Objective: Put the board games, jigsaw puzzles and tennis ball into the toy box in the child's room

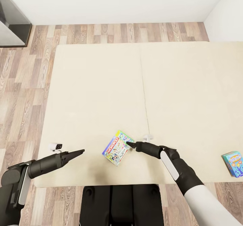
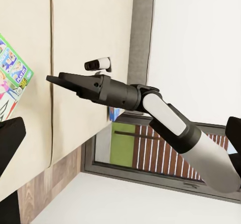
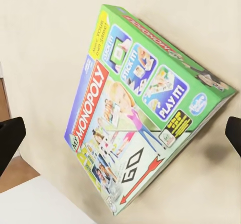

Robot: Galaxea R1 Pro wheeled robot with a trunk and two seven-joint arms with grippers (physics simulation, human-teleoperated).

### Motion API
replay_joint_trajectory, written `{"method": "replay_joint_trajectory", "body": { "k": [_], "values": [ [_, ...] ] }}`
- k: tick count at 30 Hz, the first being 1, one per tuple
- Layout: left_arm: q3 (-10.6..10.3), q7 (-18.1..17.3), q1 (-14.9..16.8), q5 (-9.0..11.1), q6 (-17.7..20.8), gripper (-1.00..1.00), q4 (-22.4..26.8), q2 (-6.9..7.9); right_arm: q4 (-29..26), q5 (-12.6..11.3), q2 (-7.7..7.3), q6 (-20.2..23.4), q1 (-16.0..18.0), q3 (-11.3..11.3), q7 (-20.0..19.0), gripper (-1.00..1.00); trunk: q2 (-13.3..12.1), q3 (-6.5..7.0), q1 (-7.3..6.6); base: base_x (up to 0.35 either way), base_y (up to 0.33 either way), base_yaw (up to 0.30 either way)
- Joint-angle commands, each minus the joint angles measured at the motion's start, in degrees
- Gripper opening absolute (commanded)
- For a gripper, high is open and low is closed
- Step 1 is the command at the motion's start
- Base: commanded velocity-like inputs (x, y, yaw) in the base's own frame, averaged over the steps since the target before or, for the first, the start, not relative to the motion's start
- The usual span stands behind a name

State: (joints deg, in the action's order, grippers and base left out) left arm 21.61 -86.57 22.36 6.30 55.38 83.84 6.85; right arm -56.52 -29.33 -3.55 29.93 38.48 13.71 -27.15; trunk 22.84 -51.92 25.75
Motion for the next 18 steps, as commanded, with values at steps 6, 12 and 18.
{"method": "replay_joint_trajectory", "body": {
  "k": [6,12,18],
  "values": [
    [0.01,-0.18,0.01,-0.05,0.61,1.00,0.01,0.01,-0.02,-0.38,-0.05,0.31,0.02,0.08,0.08,1.00,0.09,-0.06,0.03,0.000,0.089,0.000],
    [0.01,-0.18,0.04,-0.05,0.61,1.00,0.01,0.01,-0.05,-0.38,-0.05,0.31,0.02,0.08,0.08,1.00,0.09,-0.06,0.03,0.000,0.046,0.000],
    [0.01,-0.18,0.01,-0.06,0.61,1.00,0.01,0.01,-0.03,-0.38,0.00,0.31,0.02,0.15,0.08,1.00,0.09,-0.06,0.03,0.000,0.013,0.000]
  ]
}}
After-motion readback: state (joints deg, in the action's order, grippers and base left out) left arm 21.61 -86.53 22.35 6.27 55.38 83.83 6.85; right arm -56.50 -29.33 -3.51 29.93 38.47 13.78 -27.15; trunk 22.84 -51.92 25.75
